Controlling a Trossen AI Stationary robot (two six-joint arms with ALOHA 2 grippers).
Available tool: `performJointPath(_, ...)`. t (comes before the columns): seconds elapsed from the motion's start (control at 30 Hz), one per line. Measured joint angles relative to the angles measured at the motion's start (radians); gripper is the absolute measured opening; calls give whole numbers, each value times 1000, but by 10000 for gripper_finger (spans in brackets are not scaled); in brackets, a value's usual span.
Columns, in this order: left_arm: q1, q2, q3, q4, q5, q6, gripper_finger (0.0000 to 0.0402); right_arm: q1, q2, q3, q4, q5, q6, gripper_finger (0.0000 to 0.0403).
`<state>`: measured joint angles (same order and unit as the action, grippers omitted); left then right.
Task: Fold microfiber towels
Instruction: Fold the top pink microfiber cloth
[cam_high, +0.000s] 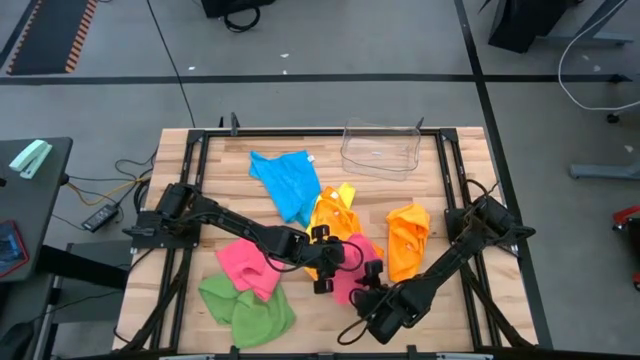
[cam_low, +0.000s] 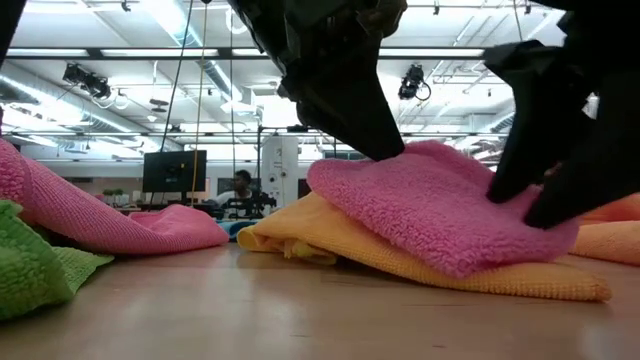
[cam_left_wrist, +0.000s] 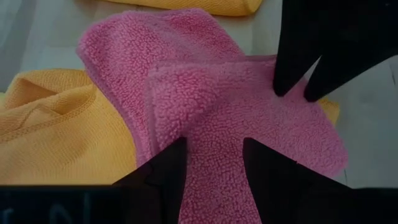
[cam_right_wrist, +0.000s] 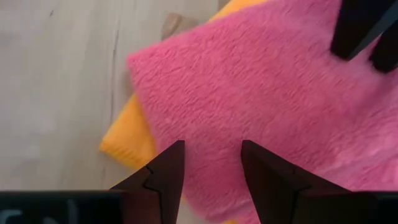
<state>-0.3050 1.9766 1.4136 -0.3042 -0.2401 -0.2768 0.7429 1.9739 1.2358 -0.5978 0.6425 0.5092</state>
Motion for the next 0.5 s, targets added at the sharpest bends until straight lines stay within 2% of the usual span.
performJointPath(0.27,-4,-1,0,-3,0,8,164,-24,0,0,-28,-15,4,168)
performJointPath(0.4,-23,-29,1,-13,-1,108,165,-31,0,0,-48,-11,-26,168)
performJointPath(0.5,-51,-39,2,-42,-1,238,164,-26,-4,0,-60,-7,-60,167)
